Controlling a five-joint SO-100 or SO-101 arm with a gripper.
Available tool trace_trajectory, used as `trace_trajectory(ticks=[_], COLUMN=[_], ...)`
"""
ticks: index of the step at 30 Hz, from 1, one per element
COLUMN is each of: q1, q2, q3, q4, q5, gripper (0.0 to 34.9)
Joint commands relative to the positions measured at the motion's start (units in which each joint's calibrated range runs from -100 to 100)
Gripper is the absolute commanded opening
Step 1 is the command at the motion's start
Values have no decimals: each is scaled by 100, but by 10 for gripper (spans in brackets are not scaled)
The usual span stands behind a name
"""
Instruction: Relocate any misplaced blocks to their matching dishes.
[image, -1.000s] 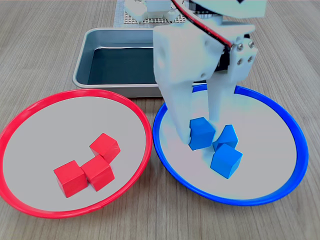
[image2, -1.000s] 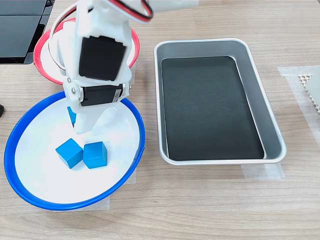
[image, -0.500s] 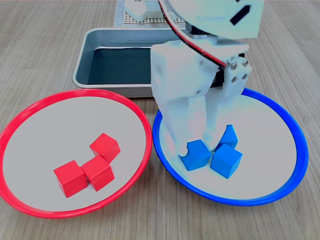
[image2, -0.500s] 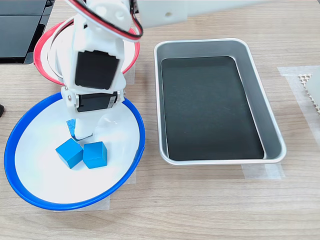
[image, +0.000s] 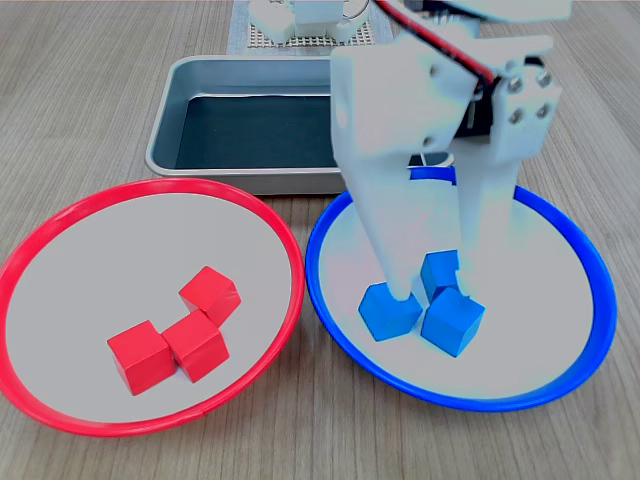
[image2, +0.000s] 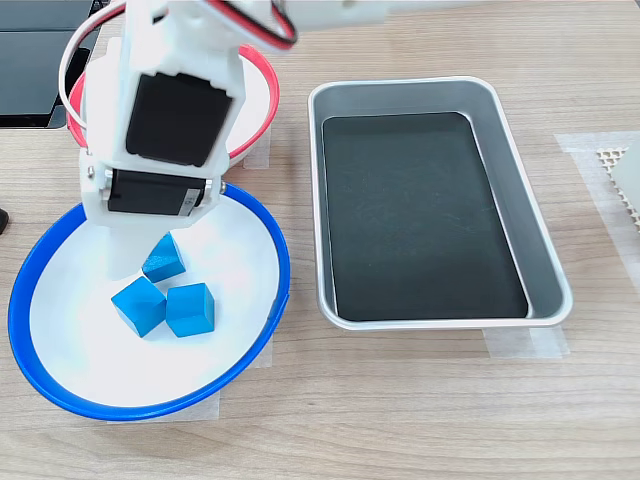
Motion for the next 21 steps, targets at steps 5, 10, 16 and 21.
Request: trace_trajectory(ticks=[5,10,16,21], q1=[-100,-16,50,50], q2=[-1973,-2962,-3977,-4736], q3=[2115,3344,4482,5329], q4=[-608,-765,-1054,-1434], q5=[-410,-484,-694,-1123], gripper=[37,26,4,4])
